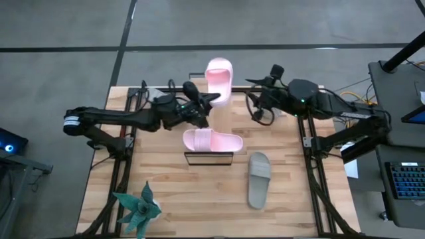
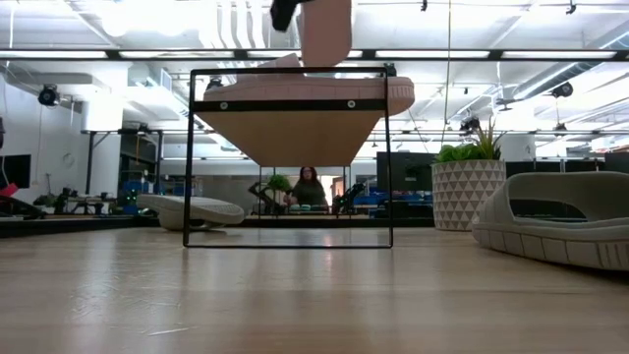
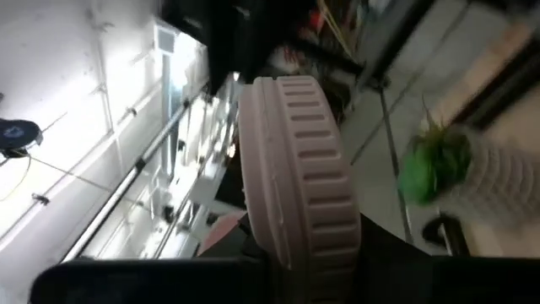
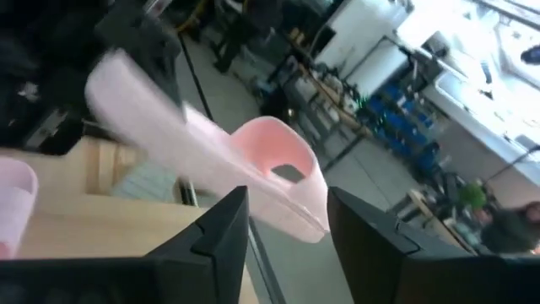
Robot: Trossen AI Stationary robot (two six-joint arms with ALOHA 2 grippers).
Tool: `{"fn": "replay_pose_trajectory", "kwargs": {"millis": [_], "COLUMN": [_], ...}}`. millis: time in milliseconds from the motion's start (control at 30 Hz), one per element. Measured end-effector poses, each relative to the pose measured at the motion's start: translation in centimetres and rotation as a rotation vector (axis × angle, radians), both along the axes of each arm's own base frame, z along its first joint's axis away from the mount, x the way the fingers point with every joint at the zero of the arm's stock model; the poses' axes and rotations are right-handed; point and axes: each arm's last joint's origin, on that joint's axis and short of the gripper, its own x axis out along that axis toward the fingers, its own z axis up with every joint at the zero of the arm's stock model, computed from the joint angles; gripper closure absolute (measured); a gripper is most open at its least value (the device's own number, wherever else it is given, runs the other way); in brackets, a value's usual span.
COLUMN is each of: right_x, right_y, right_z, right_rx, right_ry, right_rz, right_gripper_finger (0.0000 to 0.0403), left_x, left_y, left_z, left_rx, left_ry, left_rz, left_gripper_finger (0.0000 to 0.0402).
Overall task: Pick and place slides into the shelf
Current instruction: Put the pink slipper on the shelf
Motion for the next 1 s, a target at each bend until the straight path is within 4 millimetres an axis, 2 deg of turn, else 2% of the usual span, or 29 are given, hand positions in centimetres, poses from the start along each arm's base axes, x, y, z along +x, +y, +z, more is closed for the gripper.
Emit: {"fn": "replay_pose_trajectory", "kwargs": {"millis": [167,467,633,1000], "right_x": [2.1,3.5,4.2,7.2], "right_y": [-0.5,-2.2,-2.2,-3.3], "right_z": [1.1,3.1,4.0,3.6], "right_rx": [-0.003,-0.007,-0.008,-0.125], "right_ry": [0.117,0.350,0.384,0.481], "right_rz": [-0.016,-0.059,-0.019,-0.026], "right_gripper_finger": [0.0257,0.0257,0.0253,0.0261], "left_x": [1.4,2.8,2.8,2.8], "left_y": [-0.2,-1.7,-2.2,-3.6], "left_z": [-0.6,-0.7,-0.4,-0.3], "left_rx": [0.071,0.186,0.201,0.212], "left_ry": [0.064,0.128,0.124,0.124], "left_rz": [0.008,-0.003,-0.009,-0.044], "left_gripper_finger": [0.0359,0.0359,0.0359,0.0359]}}
